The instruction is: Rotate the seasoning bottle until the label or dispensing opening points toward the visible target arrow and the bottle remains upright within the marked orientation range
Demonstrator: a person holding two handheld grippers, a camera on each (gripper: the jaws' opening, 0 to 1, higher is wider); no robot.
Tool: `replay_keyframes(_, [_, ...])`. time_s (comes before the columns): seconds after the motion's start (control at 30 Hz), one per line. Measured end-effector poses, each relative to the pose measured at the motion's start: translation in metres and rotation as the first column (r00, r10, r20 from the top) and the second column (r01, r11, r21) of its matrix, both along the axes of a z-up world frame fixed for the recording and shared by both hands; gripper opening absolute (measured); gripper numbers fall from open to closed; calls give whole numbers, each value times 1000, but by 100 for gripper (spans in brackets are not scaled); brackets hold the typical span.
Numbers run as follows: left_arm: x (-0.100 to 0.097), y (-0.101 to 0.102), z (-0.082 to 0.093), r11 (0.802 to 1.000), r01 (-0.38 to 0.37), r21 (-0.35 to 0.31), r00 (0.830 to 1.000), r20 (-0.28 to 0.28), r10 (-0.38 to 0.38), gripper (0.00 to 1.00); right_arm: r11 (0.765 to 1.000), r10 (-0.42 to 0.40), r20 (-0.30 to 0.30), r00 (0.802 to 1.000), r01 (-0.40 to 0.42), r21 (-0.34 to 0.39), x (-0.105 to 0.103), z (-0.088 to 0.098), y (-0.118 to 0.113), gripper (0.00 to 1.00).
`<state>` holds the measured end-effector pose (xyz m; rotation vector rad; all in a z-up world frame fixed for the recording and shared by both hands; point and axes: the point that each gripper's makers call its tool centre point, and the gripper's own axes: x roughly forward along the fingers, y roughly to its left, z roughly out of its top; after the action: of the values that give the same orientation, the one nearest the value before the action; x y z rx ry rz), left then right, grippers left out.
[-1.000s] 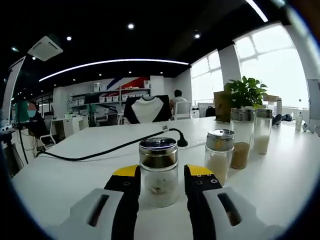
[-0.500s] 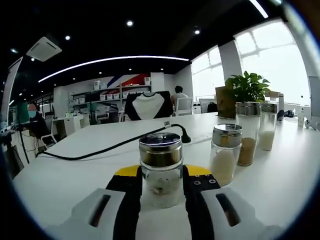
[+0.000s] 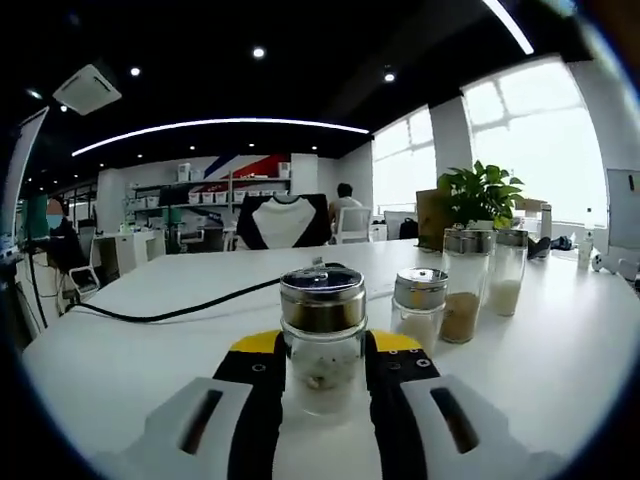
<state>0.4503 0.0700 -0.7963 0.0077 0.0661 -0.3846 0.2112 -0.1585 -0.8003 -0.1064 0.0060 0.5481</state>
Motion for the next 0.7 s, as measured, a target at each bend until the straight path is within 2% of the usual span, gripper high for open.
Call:
replay_keyframes(0.13, [-22, -21, 10, 994, 111, 15, 994, 18, -111, 32, 1000, 15, -3, 1000, -15, 8, 3, 2, 5, 77])
replay_keyframes(0.33, [-53, -46, 17, 977, 199, 80, 979, 34, -202, 32, 998, 62, -2, 998, -62, 19, 5, 9, 16, 75])
replay_keyframes(0.7, [-95, -78, 21, 953, 299, 47, 953, 27, -300, 32, 989, 150, 33, 988, -150, 10, 13, 26, 40, 67])
